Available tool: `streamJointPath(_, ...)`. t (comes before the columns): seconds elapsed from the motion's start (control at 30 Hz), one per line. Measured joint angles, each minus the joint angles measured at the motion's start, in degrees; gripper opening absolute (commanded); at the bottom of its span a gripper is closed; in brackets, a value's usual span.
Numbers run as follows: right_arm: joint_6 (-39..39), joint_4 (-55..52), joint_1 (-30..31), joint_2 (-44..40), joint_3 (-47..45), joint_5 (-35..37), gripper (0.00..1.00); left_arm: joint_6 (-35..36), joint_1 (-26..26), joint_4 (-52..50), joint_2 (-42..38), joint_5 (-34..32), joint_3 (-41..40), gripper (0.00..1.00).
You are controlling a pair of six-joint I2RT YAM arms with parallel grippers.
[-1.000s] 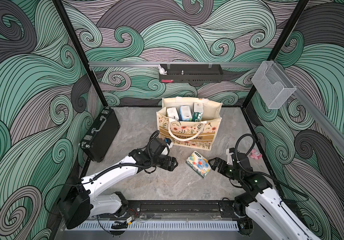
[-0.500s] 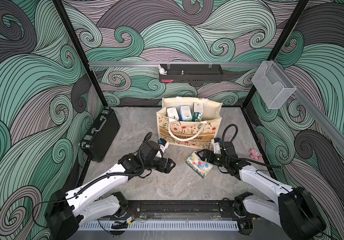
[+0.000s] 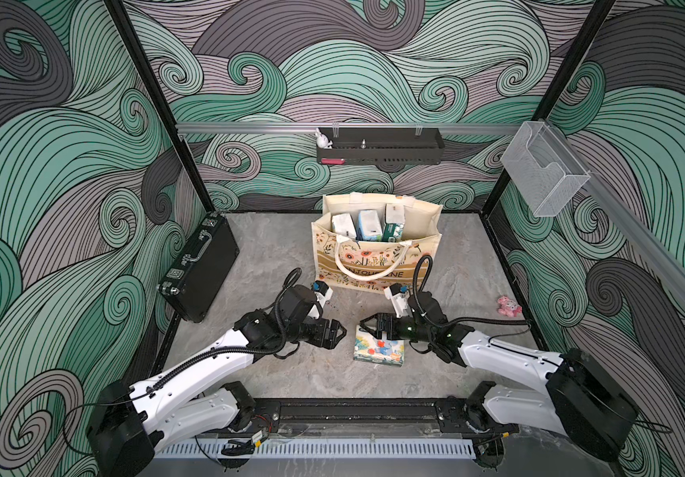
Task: Put tissues into the canvas bag
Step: Move the pack of facial tissues to the center of the board.
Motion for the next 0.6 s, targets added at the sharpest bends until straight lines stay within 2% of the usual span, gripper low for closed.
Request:
streamJointPath(0.1, 0.5, -1.9, 0.7, -3.8, 0.0, 0.9, 0.96, -1.3, 0.0, 0.7, -1.5, 0.0, -1.9, 0.8)
streamJointPath(0.2, 0.0, -7.9, 0.6, -11.2, 0.3, 4.2, 0.97, -3.2, 0.0, 1.9, -2.1, 0.5, -4.8, 0.78)
streamJointPath(0.23, -0.3, -10.5, 0.4, -13.8, 0.6, 5.5, 0.97, -4.0, 0.0, 2.6, -2.0, 0.8, -5.8, 0.8)
streamJointPath(0.37, -1.0, -20.7, -2.5, -22.6, 1.0, 8.1, 0.99, -6.8, -0.1, 5.0, -0.5, 2.1, -7.8, 0.99)
streamJointPath(0.6, 4.6, -30.9, -8.1, -36.1, -6.7, 7.6, 0.99, -9.0, -1.2, 8.1, 3.5, 2.2, -7.1, 0.96)
